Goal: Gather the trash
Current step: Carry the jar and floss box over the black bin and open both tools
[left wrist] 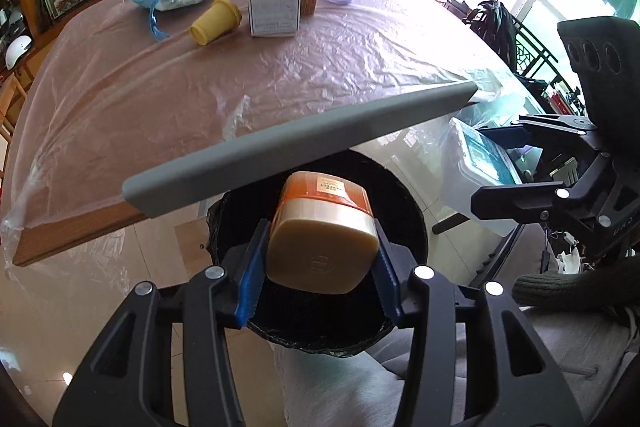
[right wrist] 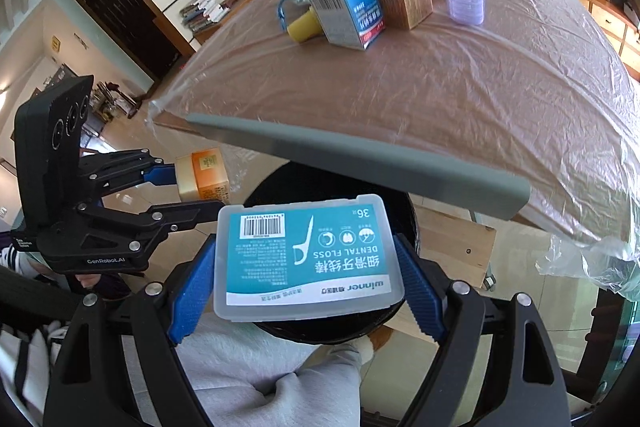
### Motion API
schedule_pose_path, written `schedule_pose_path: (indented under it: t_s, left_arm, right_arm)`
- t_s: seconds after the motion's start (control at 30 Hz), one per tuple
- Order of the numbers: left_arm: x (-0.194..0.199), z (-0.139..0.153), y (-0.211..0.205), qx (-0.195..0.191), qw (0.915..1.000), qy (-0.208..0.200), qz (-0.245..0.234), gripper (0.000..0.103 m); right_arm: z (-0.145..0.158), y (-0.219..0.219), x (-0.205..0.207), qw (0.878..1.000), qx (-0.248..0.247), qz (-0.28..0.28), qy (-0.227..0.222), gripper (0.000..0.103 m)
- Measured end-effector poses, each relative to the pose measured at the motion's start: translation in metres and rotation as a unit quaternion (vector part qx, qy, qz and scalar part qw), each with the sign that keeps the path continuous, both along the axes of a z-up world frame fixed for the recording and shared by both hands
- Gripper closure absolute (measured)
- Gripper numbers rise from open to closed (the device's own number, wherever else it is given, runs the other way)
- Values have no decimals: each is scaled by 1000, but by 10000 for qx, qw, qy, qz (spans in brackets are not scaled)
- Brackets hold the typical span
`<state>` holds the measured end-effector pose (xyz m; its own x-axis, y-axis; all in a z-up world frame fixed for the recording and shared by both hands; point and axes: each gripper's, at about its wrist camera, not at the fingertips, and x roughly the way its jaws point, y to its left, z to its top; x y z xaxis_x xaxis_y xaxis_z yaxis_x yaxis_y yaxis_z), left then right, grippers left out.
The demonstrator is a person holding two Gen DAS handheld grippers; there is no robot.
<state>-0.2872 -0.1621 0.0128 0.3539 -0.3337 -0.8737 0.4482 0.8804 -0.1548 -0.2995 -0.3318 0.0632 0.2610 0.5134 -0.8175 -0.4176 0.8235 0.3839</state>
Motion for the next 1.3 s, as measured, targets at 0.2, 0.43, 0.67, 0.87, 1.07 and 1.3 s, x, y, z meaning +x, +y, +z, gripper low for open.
schedule_pose_path:
  t_s: [0.2, 0.43, 0.67, 0.87, 1.07, 1.3]
  left_arm:
    - [-6, -15, -4, 185, 9997, 78, -131, 54]
    - [-9, -37, -9, 406, 9985, 232, -274, 54]
    - [-5, -50, -11, 556, 9975, 314, -297, 54]
    - [0, -60, -12, 657, 9969, 330, -274, 54]
    - [3, -64, -12, 703, 9967, 352, -207, 54]
    - [6, -66, -13, 756, 9962, 373, -209, 54]
  right_arm:
    - [-13, 5, -3, 9998, -168, 65, 66, 21]
    - [-29, 19, -2, 9988, -464, 185, 0, 21]
    - [-40, 34, 1, 9977, -631, 228, -55, 21]
    - [-48, 44, 4, 9968, -776, 169, -86, 21]
    - [-52, 48, 5, 9962, -851, 137, -91, 21]
    - [-57, 55, 9, 9962, -864, 125, -74, 21]
